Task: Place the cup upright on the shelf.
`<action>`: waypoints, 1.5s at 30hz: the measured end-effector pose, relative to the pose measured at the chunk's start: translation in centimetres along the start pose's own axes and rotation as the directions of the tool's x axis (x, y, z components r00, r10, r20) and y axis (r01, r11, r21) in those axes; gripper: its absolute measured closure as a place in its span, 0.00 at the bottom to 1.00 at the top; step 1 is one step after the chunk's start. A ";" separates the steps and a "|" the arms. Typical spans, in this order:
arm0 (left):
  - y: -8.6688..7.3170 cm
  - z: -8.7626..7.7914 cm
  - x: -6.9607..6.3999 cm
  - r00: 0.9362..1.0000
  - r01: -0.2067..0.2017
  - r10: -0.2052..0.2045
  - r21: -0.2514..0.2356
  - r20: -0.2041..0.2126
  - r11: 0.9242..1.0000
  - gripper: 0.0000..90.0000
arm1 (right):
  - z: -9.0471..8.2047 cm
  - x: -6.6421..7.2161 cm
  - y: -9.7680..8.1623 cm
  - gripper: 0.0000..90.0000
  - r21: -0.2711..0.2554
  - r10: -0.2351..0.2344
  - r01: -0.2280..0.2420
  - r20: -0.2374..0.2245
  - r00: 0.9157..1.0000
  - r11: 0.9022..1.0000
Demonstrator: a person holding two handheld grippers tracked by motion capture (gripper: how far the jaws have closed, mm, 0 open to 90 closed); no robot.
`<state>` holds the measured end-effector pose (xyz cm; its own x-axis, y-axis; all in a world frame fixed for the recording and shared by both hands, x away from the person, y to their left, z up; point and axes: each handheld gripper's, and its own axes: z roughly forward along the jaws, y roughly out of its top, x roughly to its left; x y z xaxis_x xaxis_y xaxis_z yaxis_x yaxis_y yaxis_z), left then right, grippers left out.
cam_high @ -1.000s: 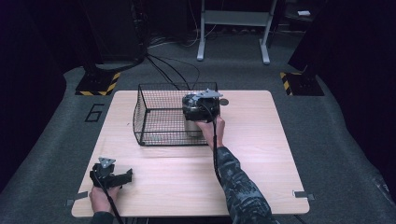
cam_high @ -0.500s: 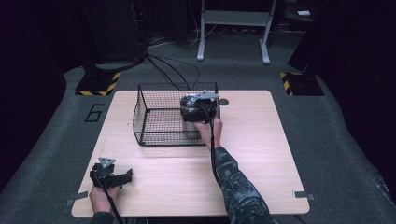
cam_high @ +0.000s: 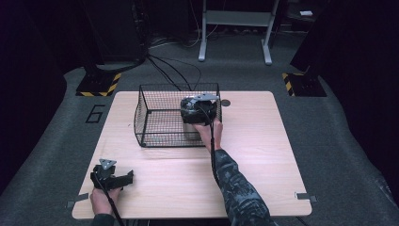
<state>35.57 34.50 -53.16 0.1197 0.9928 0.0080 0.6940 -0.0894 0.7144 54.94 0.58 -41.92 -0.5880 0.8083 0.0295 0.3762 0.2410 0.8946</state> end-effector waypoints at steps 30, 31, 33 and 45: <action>0.0 0.1 -0.1 1.000 0.012 -0.012 -0.009 -0.001 1.000 0.00 | -1.2 0.8 -0.1 0.01 0.012 -0.005 0.005 0.023 1.000 1.000; 0.0 0.1 -0.1 1.000 0.012 -0.012 -0.009 -0.001 1.000 0.00 | -1.2 0.8 -0.1 0.01 0.012 -0.005 0.005 0.023 1.000 1.000; 0.0 0.1 -0.1 1.000 0.012 -0.012 -0.009 -0.002 1.000 0.00 | -1.7 0.7 0.1 0.00 0.002 -0.012 0.012 0.022 1.000 1.000; 0.0 0.1 -0.1 1.000 0.011 -0.011 -0.008 -0.003 1.000 0.00 | -4.9 0.2 1.3 0.00 0.038 -0.012 0.014 -0.041 0.999 0.999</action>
<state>35.64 34.42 -53.21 0.1102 0.9939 0.0024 0.6898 -0.0782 0.7198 51.81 -1.63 -38.53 -0.6213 0.7827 0.0367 0.3948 0.2722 0.8775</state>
